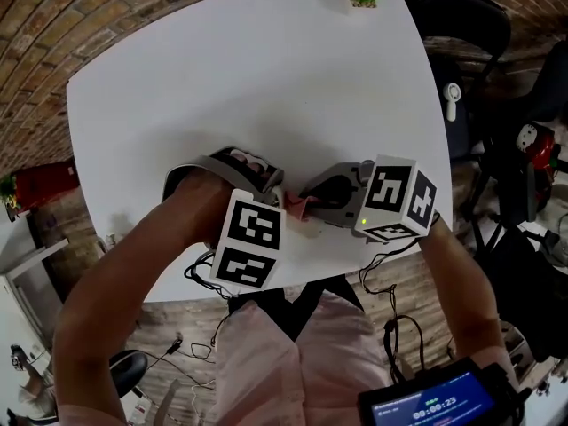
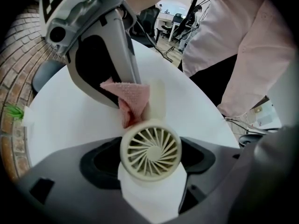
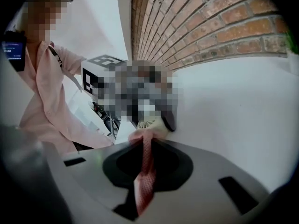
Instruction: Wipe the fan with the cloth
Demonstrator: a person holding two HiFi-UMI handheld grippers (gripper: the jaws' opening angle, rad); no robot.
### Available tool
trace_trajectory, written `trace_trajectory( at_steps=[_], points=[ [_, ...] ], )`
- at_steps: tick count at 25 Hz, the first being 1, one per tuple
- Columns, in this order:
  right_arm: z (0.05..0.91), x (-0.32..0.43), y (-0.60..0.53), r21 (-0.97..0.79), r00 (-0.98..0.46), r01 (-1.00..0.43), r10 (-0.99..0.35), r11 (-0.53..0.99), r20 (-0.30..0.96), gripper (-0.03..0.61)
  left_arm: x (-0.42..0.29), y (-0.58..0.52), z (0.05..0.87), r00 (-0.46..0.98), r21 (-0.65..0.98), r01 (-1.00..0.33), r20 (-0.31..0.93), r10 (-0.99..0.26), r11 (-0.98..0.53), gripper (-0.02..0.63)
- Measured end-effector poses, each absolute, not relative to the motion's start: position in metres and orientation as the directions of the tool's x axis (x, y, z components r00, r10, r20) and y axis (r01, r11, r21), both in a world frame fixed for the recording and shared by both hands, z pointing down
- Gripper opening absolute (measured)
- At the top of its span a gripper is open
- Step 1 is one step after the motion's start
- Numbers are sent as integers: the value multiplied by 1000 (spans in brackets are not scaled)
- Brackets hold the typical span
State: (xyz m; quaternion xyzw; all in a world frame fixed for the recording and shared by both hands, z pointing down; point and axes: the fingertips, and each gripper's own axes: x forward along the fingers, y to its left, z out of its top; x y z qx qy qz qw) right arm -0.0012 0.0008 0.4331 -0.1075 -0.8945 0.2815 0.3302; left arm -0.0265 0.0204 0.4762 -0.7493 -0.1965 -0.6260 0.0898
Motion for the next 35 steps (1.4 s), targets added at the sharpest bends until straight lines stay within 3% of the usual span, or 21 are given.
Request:
trace_trajectory(
  at_steps=[24, 30, 35],
  points=[
    [432, 51, 59, -639, -791, -40, 366, 769, 490, 31, -25, 17, 478, 146, 109, 354, 975, 170, -929, 374],
    [423, 40, 86, -659, -848, -84, 293, 747, 441, 32, -22, 18, 475, 224, 112, 235, 960, 166, -965, 376],
    [388, 47, 81, -643, -908, -155, 148, 750, 391, 35, -30, 11, 434, 376, 95, 17, 922, 95, -995, 376]
  ],
)
